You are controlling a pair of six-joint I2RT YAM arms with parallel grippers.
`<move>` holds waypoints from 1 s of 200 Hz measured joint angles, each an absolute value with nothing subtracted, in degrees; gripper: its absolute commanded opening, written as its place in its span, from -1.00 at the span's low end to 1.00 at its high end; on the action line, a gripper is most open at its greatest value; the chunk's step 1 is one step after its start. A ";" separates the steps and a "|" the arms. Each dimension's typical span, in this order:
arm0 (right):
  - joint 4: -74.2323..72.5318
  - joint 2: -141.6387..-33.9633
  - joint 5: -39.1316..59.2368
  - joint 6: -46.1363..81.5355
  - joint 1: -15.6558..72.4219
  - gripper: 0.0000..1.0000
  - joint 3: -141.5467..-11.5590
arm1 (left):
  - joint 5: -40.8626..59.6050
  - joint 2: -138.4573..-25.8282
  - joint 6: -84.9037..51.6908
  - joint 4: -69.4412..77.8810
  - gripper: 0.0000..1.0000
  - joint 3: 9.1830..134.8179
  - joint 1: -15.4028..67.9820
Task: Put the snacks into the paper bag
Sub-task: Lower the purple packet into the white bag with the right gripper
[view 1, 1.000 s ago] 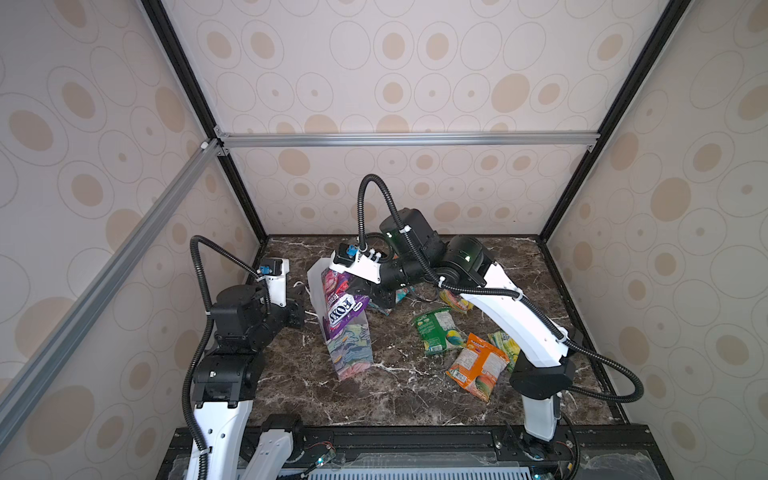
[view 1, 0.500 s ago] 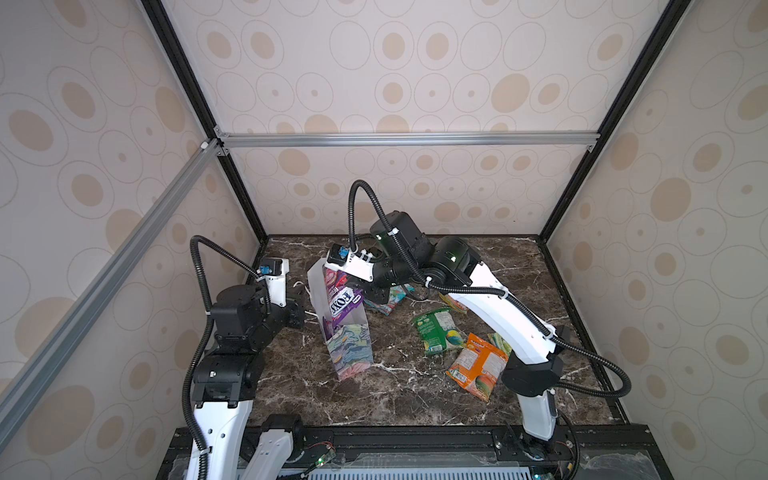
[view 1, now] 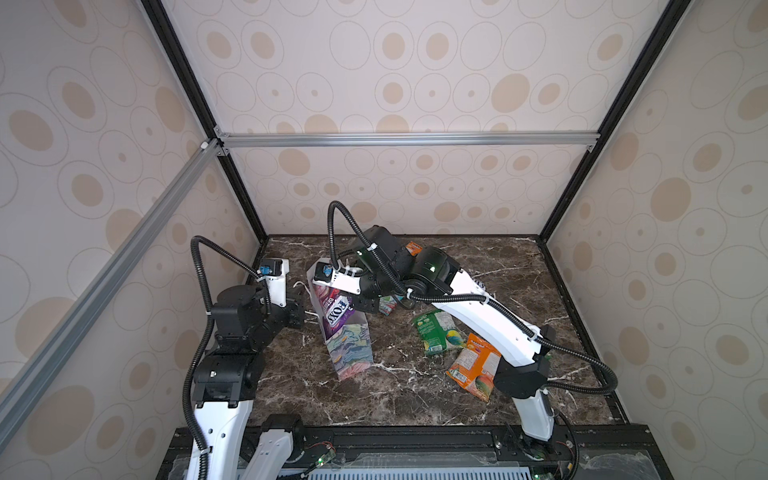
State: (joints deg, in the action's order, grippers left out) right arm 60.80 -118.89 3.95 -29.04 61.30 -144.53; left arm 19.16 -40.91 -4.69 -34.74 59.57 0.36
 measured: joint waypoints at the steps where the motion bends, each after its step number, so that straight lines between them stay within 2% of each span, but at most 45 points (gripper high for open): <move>1: 60.80 -118.91 3.81 -29.04 61.30 -1.00 -144.53 | 19.14 -40.91 -4.69 -34.74 -1.00 59.57 0.38; 102: 60.10 -120.49 -11.42 -24.60 65.67 -1.00 -143.55 | 19.14 -40.69 -4.69 -34.76 -1.00 59.48 0.36; 200: 60.14 -121.73 -14.96 -22.65 66.85 -0.94 -143.09 | 19.16 -40.47 -4.69 -34.76 -1.00 59.48 0.38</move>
State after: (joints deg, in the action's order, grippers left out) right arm 60.14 -121.73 -14.96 -22.65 66.85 -143.09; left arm 19.16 -40.47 -4.69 -34.76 59.48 0.38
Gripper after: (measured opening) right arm 0.042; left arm 0.048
